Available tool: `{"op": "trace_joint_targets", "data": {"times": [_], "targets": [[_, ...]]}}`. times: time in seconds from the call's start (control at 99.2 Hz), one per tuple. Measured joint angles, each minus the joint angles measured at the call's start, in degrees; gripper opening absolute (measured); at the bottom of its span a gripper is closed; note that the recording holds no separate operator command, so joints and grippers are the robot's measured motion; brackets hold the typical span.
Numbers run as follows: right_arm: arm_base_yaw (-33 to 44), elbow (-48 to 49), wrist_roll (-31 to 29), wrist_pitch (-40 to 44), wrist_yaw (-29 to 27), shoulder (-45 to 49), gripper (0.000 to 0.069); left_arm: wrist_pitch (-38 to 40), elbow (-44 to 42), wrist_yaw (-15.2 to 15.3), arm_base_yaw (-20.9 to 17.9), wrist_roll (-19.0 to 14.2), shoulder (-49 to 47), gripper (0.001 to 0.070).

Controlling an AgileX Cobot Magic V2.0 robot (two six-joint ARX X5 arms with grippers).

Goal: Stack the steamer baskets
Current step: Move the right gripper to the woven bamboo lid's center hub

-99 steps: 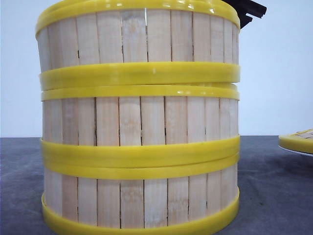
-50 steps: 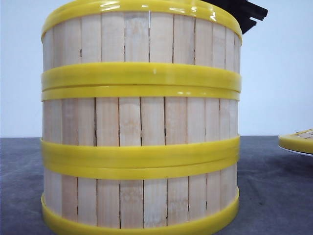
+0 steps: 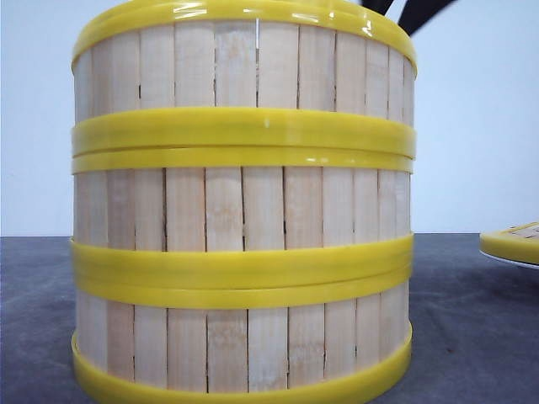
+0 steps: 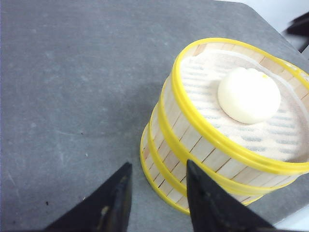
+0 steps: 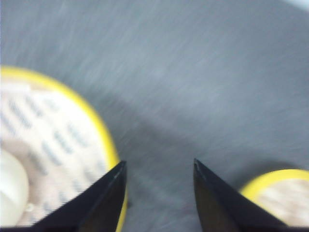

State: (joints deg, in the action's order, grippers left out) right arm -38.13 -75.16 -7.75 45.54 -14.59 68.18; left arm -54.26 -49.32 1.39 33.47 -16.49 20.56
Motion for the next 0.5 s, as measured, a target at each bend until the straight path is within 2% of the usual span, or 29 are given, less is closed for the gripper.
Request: {"op": "trace_joint_targets", "data": {"times": [0.121,0.222,0.353,0.504], "targets": [[0.04,-0.02,-0.22,0.61,-6.1,-7.02,0.0337,1.42,0.0,0.0,0.0,0.48,0.0,0.0199],[0.87,-0.02,-0.83,2.97,-7.74,-12.0,0.0392,2.56,0.0,0.0,0.0,0.83,0.0,0.0199],[3.39,-0.02,-2.01,8.52,-8.04,-16.02,0.0409,2.64,0.0,0.0,0.0,1.46,0.0,0.0199],[8.31,0.0,-3.02,13.49,-8.13,-16.2,0.0411,2.58,0.0,0.0,0.0,1.79,0.0,0.0199]]}}
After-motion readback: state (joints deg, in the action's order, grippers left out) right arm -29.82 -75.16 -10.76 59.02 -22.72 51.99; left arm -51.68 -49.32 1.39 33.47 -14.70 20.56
